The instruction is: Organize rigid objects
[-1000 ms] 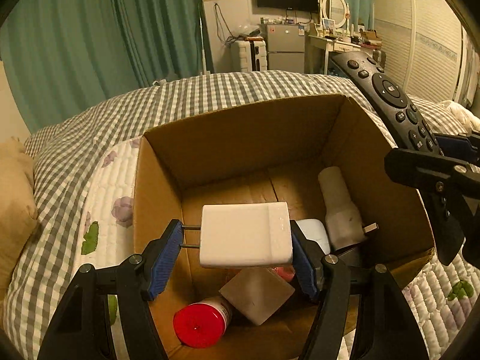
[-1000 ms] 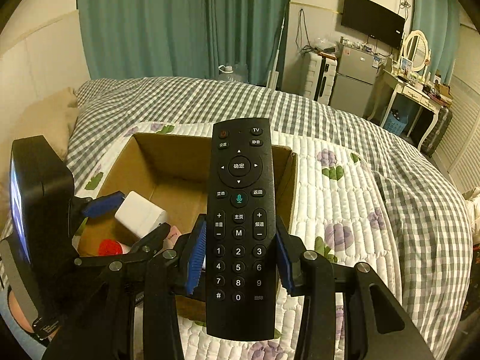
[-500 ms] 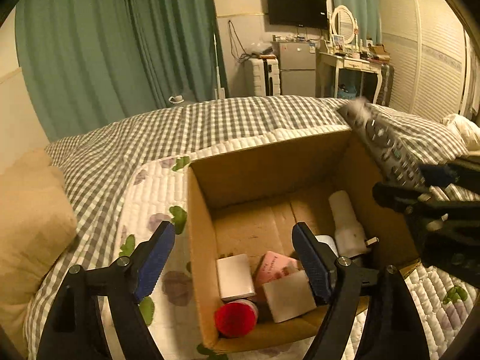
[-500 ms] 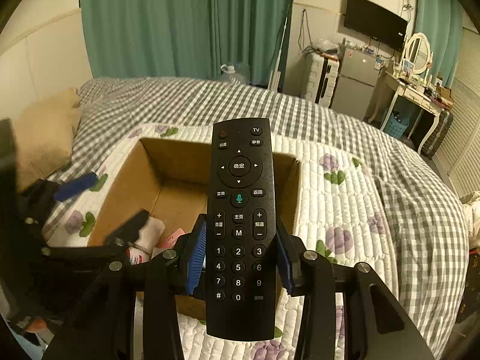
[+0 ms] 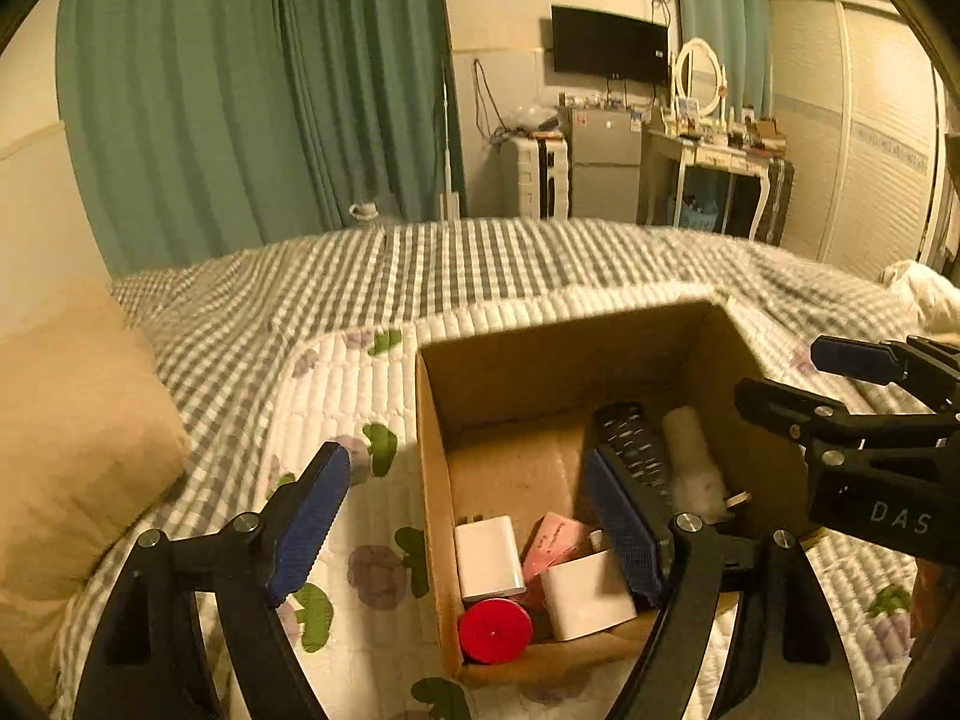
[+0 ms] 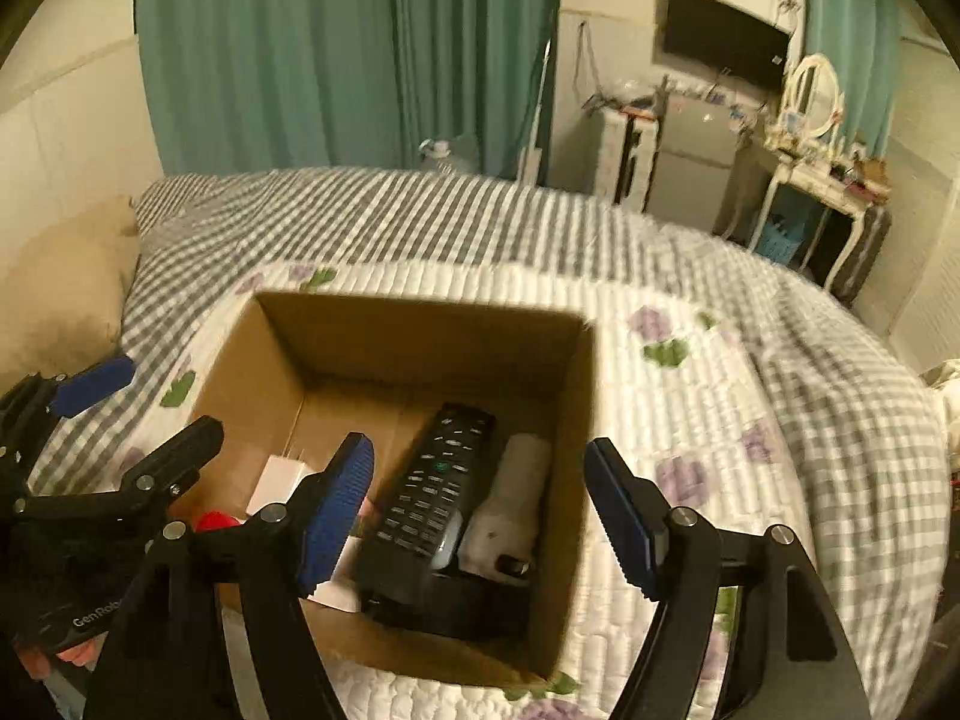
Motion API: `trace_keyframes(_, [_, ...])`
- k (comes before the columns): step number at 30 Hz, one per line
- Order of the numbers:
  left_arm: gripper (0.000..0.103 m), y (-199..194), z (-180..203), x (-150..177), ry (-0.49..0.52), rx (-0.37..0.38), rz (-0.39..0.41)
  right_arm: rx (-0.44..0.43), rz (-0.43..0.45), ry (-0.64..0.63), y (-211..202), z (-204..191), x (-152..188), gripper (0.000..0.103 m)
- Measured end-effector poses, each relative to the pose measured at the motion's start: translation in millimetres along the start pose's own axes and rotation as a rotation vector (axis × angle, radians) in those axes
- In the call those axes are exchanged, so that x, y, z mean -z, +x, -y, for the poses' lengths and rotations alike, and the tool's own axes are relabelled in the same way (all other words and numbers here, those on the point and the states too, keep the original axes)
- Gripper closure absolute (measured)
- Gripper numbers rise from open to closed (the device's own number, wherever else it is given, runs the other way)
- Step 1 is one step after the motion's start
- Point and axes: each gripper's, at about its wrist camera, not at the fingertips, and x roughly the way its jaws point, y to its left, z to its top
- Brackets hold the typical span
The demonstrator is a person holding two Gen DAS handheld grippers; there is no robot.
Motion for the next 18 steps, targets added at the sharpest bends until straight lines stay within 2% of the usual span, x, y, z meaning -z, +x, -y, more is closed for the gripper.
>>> trace_keyframes(7, [0.020,-86.1,4.2,-24.6,0.013,-0.025,0.137,0.028,0.141,-0.011,-93.7,-6.1,-18.5,0.031])
trace_keyframes(12, [0.014,-148.3,0.2,-34.8,0.014,-0.036,0.240,0.042,0.219,-0.025,-168.3,-12.9,-21.6,0.031])
trace_keyframes(14, [0.008,-170.3,-0.9,-34.1,0.019,-0.033,0.274,0.041,0.248,-0.021,-192.1,-13.8,-20.0,0.031])
trace_keyframes(16, [0.002,-188.3,-1.1,-29.8,0.021,-0.029,0.311,0.038,0.279,-0.012,-215.2,-16.4,-14.1,0.026])
trace_keyframes(18, [0.000,-205.7,-1.0,-19.7,0.020,-0.011,0.376,0.043,0.343,-0.007,-237.9,-19.3,0.2,0.006])
